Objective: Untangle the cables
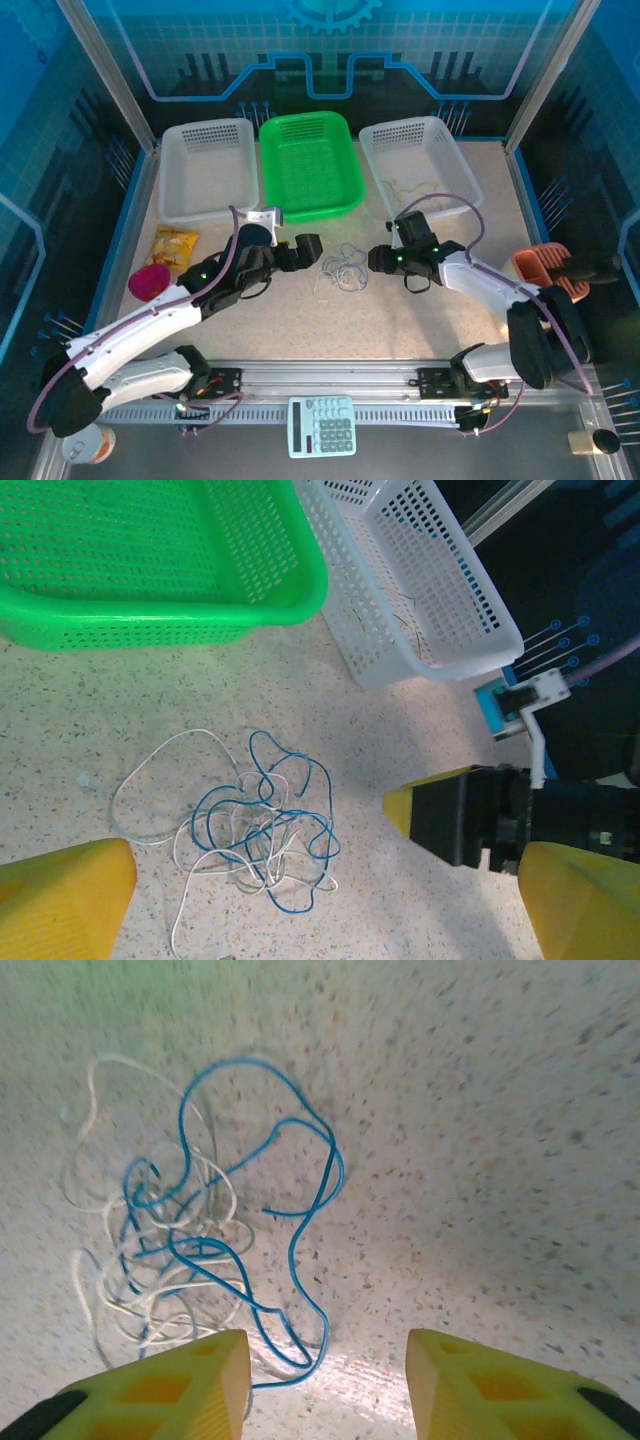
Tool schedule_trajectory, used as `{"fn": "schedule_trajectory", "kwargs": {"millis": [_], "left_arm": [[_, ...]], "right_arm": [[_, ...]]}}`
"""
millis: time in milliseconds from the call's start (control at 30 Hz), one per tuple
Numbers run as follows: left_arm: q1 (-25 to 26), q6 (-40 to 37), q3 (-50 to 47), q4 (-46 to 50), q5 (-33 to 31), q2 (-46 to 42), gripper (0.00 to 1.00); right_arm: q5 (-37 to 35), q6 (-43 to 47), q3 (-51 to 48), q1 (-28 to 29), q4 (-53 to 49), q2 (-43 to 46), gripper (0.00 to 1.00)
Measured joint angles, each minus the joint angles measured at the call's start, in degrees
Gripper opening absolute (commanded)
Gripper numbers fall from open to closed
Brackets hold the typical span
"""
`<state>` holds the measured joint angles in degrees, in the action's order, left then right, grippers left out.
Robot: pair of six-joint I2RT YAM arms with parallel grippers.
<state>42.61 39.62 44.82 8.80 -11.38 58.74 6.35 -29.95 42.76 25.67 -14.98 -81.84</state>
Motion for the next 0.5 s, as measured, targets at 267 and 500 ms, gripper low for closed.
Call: {"fn": "schedule_trajectory", "kwargs": {"millis": [267, 500], "left_arm": [[0.0, 0.2, 0.0, 0.7, 0.0, 0.0, 0.99], [0.0, 0.2, 0.0, 0.9, 0.1, 0.1, 0.99]], "right_arm": [[1.7, 2.6, 0.8, 3.6, 0.2, -4.6, 0.41], [1.6, 3.5, 2.2, 3.9, 1.6, -6.7, 0.37]]}}
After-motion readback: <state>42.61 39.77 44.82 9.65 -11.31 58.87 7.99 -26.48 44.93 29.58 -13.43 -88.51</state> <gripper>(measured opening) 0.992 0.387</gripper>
